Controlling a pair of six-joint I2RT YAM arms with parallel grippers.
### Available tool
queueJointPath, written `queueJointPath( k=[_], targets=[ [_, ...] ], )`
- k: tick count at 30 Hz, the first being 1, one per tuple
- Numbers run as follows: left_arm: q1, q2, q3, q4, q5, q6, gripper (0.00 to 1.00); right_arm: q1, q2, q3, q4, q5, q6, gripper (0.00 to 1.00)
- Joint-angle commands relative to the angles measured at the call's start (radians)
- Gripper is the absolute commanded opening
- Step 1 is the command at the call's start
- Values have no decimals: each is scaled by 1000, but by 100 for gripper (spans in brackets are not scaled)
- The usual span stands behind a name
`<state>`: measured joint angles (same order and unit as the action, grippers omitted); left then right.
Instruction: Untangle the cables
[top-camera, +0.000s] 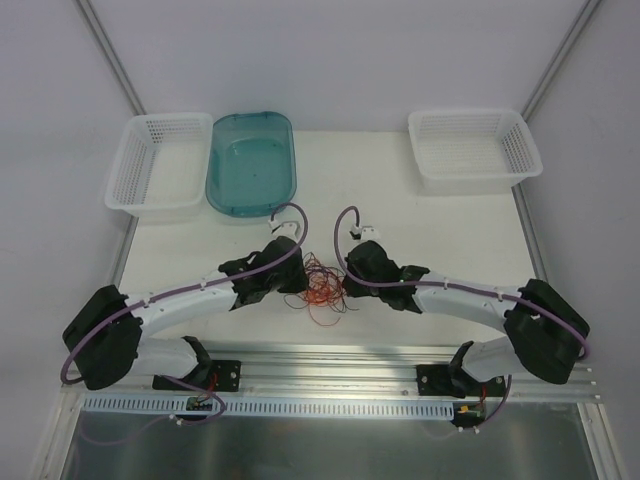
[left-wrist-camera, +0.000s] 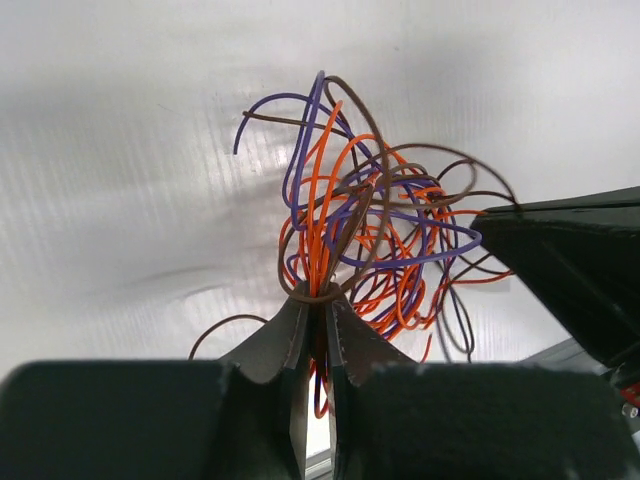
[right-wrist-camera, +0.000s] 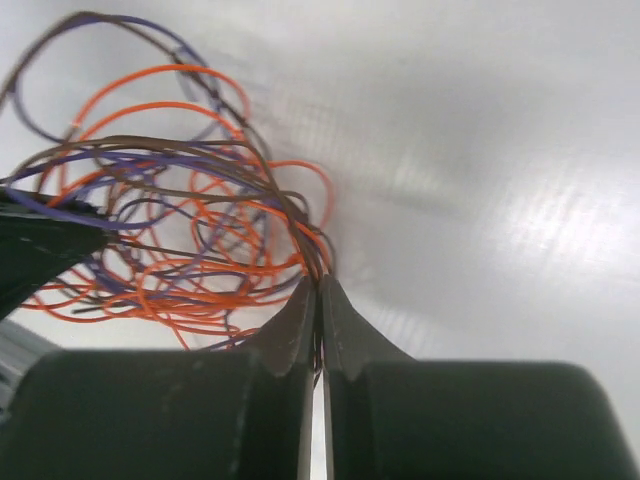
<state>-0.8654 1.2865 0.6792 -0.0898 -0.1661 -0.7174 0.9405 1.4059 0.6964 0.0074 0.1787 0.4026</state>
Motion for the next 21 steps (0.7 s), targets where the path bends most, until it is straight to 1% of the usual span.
queueJointPath(
  k=[1, 3, 12, 17, 18, 21],
  targets=[
    [-9, -90, -20, -13, -84, 7, 5, 1, -106, 22, -131, 175, -37, 1],
    [-9, -128, -30, -19, -113, 12, 6, -2, -133, 23, -170, 237, -42, 1],
    [22, -279, -67, -94, -214, 44, 7, -40, -306, 31, -381, 405, -79, 1],
    [54, -355, -98, -136, -268, 68, 10, -104, -450, 22, -449, 421, -99, 1],
    [61, -358, -102, -142, -270, 68, 10, -109, -505, 25, -466, 417, -114, 1],
    [71, -334, -115, -145, -251, 52, 10, -112, -582, 41, -475, 375, -145, 1]
  ],
)
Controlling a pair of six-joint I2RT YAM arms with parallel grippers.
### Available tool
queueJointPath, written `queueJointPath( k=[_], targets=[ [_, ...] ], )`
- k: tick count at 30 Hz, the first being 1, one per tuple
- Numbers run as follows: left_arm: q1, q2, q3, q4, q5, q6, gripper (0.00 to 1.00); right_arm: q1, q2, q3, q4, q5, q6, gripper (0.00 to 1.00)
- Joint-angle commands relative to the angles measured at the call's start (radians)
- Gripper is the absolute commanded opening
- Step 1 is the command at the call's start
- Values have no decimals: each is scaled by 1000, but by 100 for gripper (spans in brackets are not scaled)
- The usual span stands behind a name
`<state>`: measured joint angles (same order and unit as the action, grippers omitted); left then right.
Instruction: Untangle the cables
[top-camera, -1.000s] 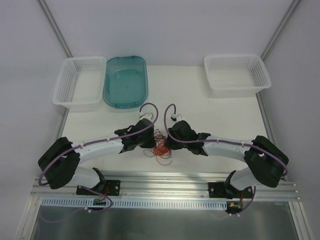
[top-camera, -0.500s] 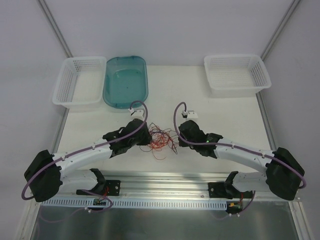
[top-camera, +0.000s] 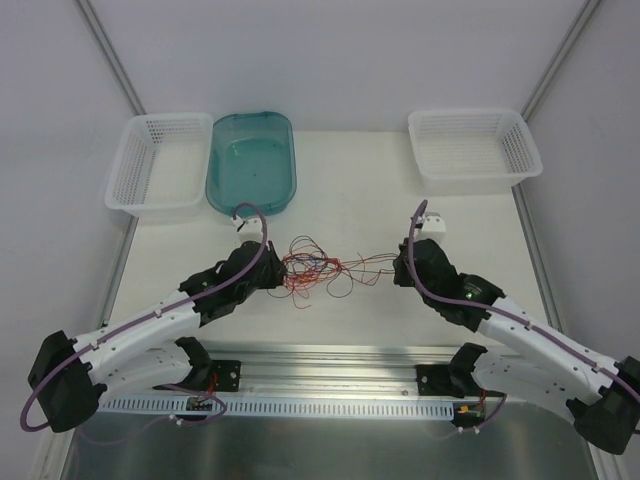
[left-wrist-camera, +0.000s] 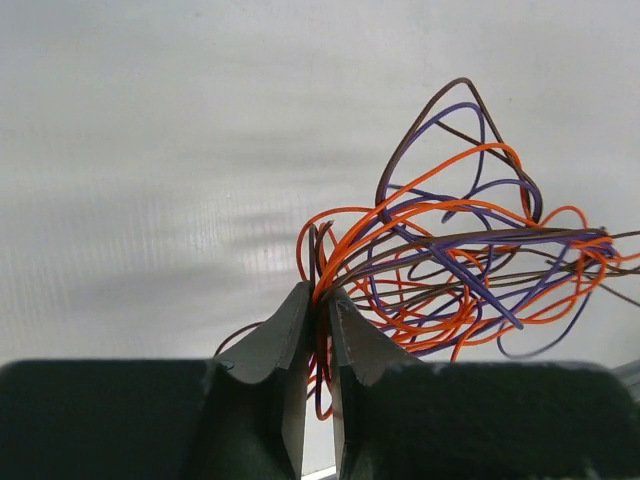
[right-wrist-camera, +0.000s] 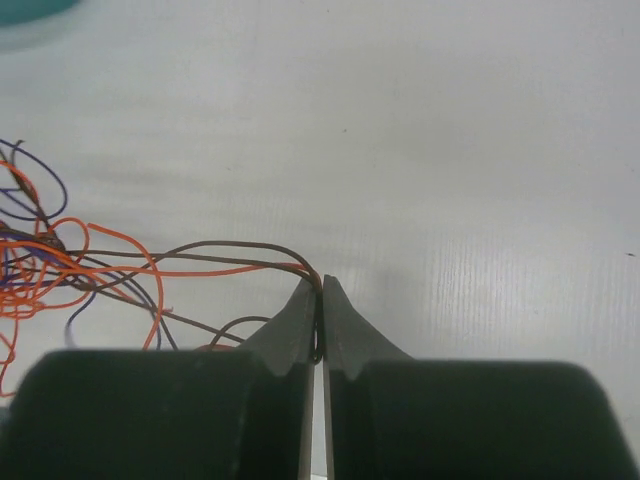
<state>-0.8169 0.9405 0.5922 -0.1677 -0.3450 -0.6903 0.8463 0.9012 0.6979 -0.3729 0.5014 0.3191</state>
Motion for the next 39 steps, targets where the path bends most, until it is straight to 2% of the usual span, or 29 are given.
queueJointPath(
  k=[1, 6, 8, 13, 14, 15, 17, 19, 20, 23, 26, 30, 39],
  targets=[
    [22, 27, -28, -67, -55, 20, 10, -18, -90, 43, -100, 42, -71, 1],
    [21, 161, 11, -64, 34, -14, 9, -19, -75, 48, -92, -44, -81, 1],
    [19, 211, 38, -59, 87, -18, 7, -18, -15, 32, -80, -93, -63, 1],
    [-1, 265, 75, -35, 158, -8, 6, -13, 158, -35, 89, -260, 1, 4],
    [-1, 267, 78, -30, 162, -6, 6, -15, 216, -38, 98, -286, 11, 8],
    [-1, 268, 77, -27, 172, -5, 6, -13, 249, -32, 110, -302, 9, 19],
    [-2, 261, 70, -23, 181, -3, 6, -4, 289, -14, 115, -345, -5, 28],
    [-2, 256, 61, -18, 198, 6, 6, 16, 297, -5, 147, -379, -44, 44],
    [-2, 253, 60, -16, 204, 11, 6, 23, 291, 6, 155, -394, -61, 56],
    [-4, 251, 55, -9, 213, 31, 6, 51, 260, 35, 146, -390, -116, 67],
    [-4, 247, 54, -4, 224, 44, 6, 71, 231, 64, 132, -388, -172, 73],
    [-5, 236, 54, 8, 242, 52, 6, 71, 249, 87, 164, -443, -212, 73],
    [-5, 204, 46, 34, 276, 74, 6, 73, 470, 130, 341, -573, -255, 72]
  ],
)
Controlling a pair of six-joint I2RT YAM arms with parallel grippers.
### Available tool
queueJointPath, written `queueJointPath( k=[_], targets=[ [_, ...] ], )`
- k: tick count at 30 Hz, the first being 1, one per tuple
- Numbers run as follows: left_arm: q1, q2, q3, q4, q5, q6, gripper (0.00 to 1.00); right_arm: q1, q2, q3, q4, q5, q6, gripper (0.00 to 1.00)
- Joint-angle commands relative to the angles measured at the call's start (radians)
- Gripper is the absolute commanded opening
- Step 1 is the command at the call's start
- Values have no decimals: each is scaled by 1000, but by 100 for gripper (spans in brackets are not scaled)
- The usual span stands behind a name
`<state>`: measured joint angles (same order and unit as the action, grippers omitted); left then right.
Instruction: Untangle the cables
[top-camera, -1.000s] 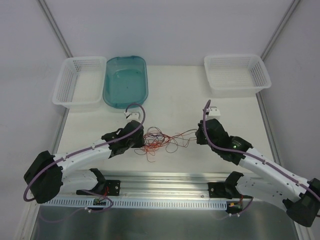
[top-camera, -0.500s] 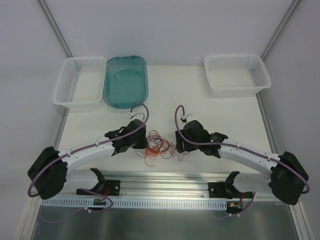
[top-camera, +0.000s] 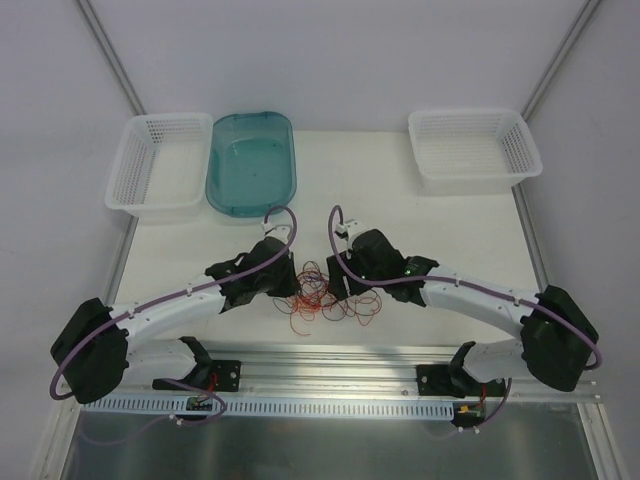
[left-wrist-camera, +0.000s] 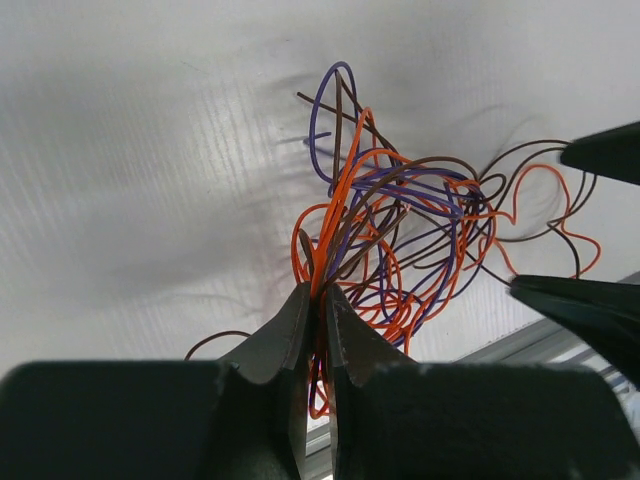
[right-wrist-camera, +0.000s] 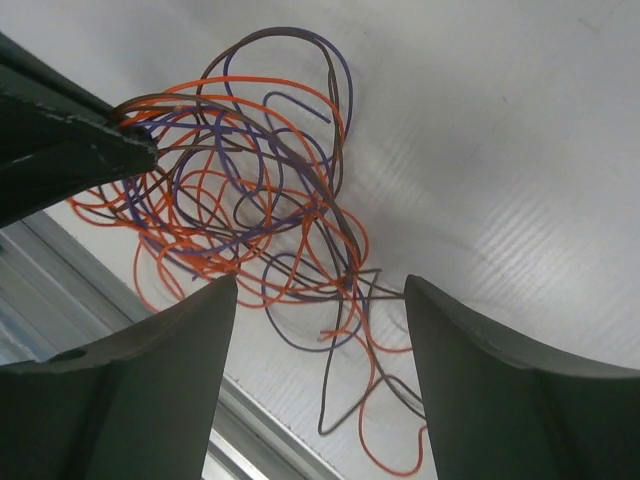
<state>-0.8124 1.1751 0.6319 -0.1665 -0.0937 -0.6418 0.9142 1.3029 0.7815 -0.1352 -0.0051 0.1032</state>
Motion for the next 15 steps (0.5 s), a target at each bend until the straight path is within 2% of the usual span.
queueJointPath(
  k=[1, 6, 9, 13, 14, 15],
  targets=[
    [-10, -31, 3, 36, 25, 25, 6, 5, 91, 53, 115, -72, -42, 72],
    [-10, -45, -15, 38, 34, 21, 6, 5, 225, 88, 131, -53, -51, 70],
    [-10, -57, -24, 39, 26, 19, 6, 6, 265, 90, 180, -72, -48, 64],
    [-10, -61, -38, 39, 8, 11, 6, 6, 277, 84, 189, -79, -42, 43],
    [-10, -63, -40, 38, 3, 5, 6, 5, 274, 81, 189, -73, -42, 29],
    [-10, -61, -44, 38, -1, 2, 6, 5, 269, 75, 187, -69, -42, 22]
  ],
)
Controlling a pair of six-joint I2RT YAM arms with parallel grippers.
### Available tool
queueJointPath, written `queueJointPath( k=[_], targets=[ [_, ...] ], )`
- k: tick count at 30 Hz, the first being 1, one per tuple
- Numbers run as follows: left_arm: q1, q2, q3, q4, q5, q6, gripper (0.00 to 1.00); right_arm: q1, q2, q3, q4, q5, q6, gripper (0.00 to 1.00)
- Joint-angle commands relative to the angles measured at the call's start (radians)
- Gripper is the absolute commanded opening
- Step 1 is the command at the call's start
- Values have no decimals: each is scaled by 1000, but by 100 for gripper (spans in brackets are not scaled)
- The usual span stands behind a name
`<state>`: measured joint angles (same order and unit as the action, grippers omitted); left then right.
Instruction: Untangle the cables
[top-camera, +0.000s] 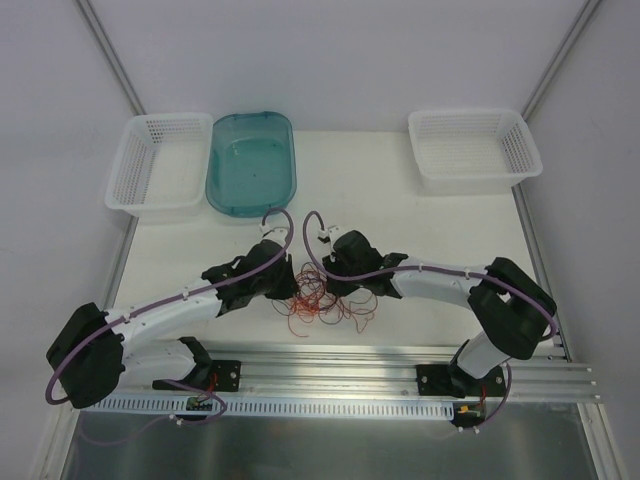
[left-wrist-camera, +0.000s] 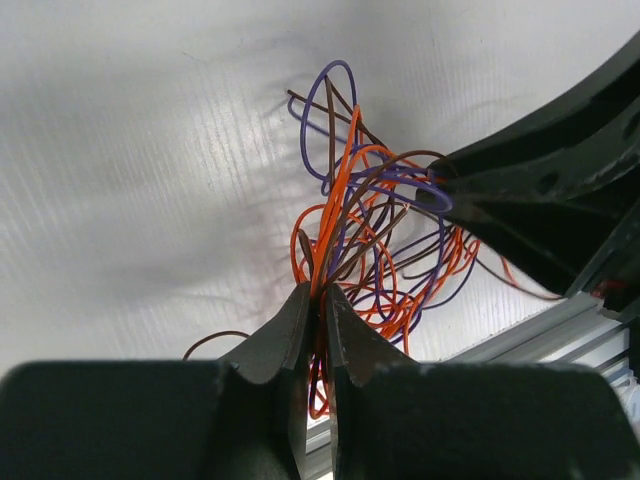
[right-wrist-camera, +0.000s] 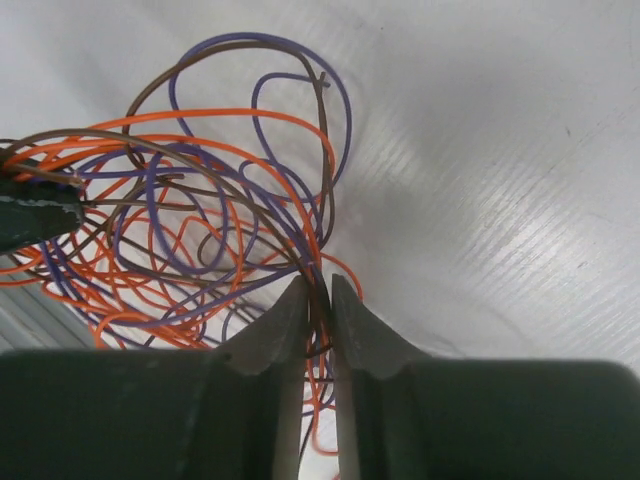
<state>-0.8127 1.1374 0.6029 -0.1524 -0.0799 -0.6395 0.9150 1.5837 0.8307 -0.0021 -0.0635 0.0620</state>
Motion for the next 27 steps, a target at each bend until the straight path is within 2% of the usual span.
queueJointPath(
  k=[1, 4, 7, 15, 20, 21, 24, 25, 27],
  targets=[
    [-9, -27, -18, 24, -29, -9, 7, 4, -27, 22, 51, 5, 1, 13],
    [-9, -40, -34, 22, -56, -23, 8, 4, -74, 7, 24, 27, -4, 4],
    [-5, -62, -48, 1, -93, -41, 9, 4, -143, -4, -33, 56, -24, 1],
    [23, -152, -68, -35, -162, -68, 10, -45, -379, -36, -165, 206, -39, 1],
    [23, -226, -63, -35, -153, -54, 13, -111, -493, -42, -269, 301, 8, 1],
    [21, -249, -60, -33, -146, -51, 15, -117, -517, -44, -283, 313, 30, 1],
    [23, -286, -45, -35, -101, -42, 39, -120, -536, -54, -286, 295, 53, 1],
    [23, -294, -42, -27, -71, -34, 51, -122, -533, -59, -271, 259, 71, 1],
    [23, -310, -29, -19, -46, -29, 57, -120, -522, -68, -250, 232, 97, 1]
  ],
)
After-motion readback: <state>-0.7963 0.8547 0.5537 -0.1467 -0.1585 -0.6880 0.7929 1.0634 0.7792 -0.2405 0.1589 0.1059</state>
